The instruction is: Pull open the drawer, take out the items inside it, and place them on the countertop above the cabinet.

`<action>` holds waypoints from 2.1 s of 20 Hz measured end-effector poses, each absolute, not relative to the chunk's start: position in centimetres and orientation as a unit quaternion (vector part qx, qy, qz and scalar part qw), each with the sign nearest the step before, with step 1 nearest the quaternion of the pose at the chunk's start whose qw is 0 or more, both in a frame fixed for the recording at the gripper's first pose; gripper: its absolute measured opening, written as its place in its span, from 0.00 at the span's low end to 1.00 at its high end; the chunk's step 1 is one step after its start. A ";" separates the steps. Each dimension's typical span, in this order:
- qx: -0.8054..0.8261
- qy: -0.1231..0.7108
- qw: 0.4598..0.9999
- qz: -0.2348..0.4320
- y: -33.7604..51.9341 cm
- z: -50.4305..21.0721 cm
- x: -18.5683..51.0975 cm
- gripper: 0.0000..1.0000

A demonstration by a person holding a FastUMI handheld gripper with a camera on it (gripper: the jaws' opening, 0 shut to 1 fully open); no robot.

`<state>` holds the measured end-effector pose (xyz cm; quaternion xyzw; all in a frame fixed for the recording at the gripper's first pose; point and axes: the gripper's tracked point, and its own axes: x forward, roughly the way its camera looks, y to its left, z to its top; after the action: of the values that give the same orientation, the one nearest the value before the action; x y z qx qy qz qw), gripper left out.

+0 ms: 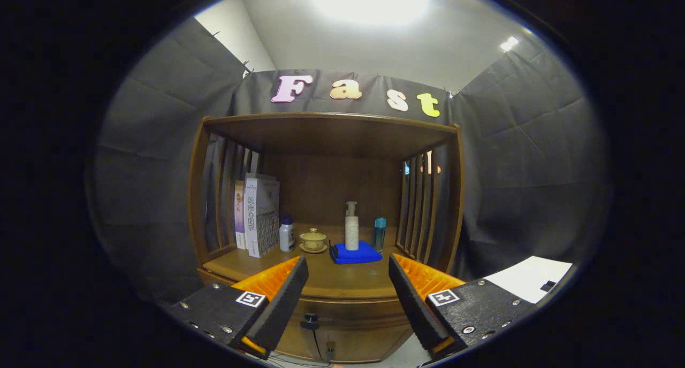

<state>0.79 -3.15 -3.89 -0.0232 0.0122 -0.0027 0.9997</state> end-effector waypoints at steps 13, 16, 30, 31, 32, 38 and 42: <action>-0.107 0.118 0.987 0.024 2.0 -17.8 4.1 0.94; -0.114 0.154 0.981 0.040 2.9 -21.2 4.8 0.93; -0.003 0.187 0.981 0.045 3.2 -27.7 8.0 0.60; -0.003 0.190 0.981 0.044 3.4 -28.0 8.1 0.57; -0.001 0.182 0.982 0.041 3.4 -27.8 8.3 0.55; 0.019 0.181 0.983 0.031 3.3 -28.2 8.2 0.41; 0.040 0.201 0.978 0.034 3.1 -28.4 7.2 0.35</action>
<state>7.21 3.12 -28.43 0.0401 0.2011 0.0342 0.9782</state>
